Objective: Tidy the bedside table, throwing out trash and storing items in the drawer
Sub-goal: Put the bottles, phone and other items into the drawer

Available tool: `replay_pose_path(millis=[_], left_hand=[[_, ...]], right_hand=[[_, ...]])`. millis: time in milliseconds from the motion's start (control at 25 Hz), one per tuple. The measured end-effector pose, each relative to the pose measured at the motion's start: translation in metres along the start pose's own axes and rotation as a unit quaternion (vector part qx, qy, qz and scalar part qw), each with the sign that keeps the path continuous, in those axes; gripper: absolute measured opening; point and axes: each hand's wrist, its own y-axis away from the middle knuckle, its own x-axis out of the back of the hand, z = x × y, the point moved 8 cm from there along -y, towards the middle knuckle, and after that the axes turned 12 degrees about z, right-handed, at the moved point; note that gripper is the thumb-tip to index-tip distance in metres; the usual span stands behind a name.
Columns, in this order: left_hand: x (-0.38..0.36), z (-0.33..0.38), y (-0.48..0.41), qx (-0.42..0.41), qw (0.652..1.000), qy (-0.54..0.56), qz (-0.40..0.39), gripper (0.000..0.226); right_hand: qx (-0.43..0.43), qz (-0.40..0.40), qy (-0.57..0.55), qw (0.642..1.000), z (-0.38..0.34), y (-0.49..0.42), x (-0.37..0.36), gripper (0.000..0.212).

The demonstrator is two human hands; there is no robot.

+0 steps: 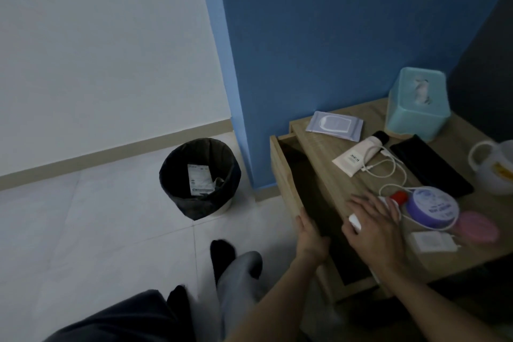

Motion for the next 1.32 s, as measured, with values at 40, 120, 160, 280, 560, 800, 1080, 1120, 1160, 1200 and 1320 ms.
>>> replay_pose_path(millis=[40, 120, 160, 280, 560, 800, 1080, 1120, 1160, 1200, 1320], left_hand=[[0.002, -0.002, 0.000, 0.004, 1.000, 0.000, -0.005, 0.088], [0.010, -0.008, 0.004, 0.011, 1.000, 0.007, -0.007, 0.089], [0.017, -0.011, 0.006, 0.009, 1.000, 0.013, -0.001, 0.089], [0.040, -0.028, 0.009, 0.002, 0.999, 0.042, 0.024, 0.084], [0.091, -0.054, 0.020, 0.012, 0.997, 0.030, 0.064, 0.070], [0.116, -0.039, 0.041, -0.021, 0.975, 0.056, 0.212, 0.062], [0.018, 0.101, 0.071, -0.287, 0.944, -0.132, 0.100, 0.051], [-0.006, 0.104, 0.067, -0.270, 0.947, -0.168, 0.049, 0.056], [-0.027, 0.103, 0.064, -0.246, 0.948, -0.201, 0.010, 0.062], [-0.042, 0.102, 0.061, -0.227, 0.947, -0.228, -0.015, 0.066], [-0.054, 0.104, 0.048, -0.216, 0.939, -0.268, -0.009, 0.065]], right_hand=[[0.004, 0.004, 0.000, 1.000, 0.000, 0.000, 0.000, 0.042], [0.014, 0.013, 0.002, 1.000, -0.001, 0.001, 0.001, 0.039], [0.018, 0.020, 0.002, 1.000, -0.002, 0.001, 0.003, 0.037], [0.031, 0.034, 0.008, 0.999, -0.004, 0.003, 0.003, 0.033], [0.042, 0.064, 0.005, 0.997, -0.006, 0.005, 0.007, 0.048], [0.027, 0.059, -0.053, 0.996, -0.013, 0.012, 0.017, 0.051], [-0.240, 0.271, -0.059, 0.930, 0.079, 0.095, 0.095, 0.062], [-0.270, 0.220, -0.054, 0.936, 0.090, 0.098, 0.085, 0.073], [-0.296, 0.165, -0.055, 0.939, 0.098, 0.100, 0.075, 0.082], [-0.321, 0.119, -0.060, 0.938, 0.102, 0.101, 0.069, 0.086], [-0.362, 0.059, -0.077, 0.927, 0.100, 0.095, 0.063, 0.090]])
